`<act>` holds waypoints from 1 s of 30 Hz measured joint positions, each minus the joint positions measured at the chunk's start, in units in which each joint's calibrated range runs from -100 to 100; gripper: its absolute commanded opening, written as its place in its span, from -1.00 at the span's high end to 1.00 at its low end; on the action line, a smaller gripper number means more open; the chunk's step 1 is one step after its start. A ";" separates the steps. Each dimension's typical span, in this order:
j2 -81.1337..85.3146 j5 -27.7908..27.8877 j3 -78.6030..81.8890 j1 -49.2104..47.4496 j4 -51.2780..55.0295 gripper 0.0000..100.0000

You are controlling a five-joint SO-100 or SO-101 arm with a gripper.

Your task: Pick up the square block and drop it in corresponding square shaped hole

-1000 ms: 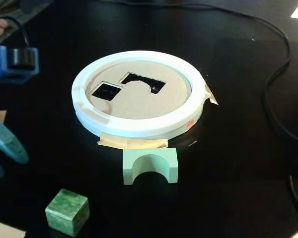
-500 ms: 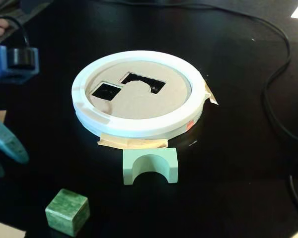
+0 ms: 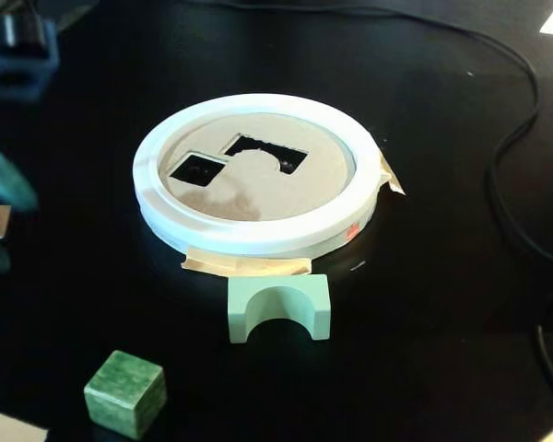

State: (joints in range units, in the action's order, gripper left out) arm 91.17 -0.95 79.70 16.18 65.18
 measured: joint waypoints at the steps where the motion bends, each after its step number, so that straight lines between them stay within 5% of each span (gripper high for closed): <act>1: -1.60 0.00 -1.95 0.00 0.00 -0.74; 18: -68.21 1.12 -49.10 -0.30 9.80 -0.77; 30: -94.07 3.52 -61.69 -3.60 14.65 -0.74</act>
State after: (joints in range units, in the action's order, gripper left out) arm -2.90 2.56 18.01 12.59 79.83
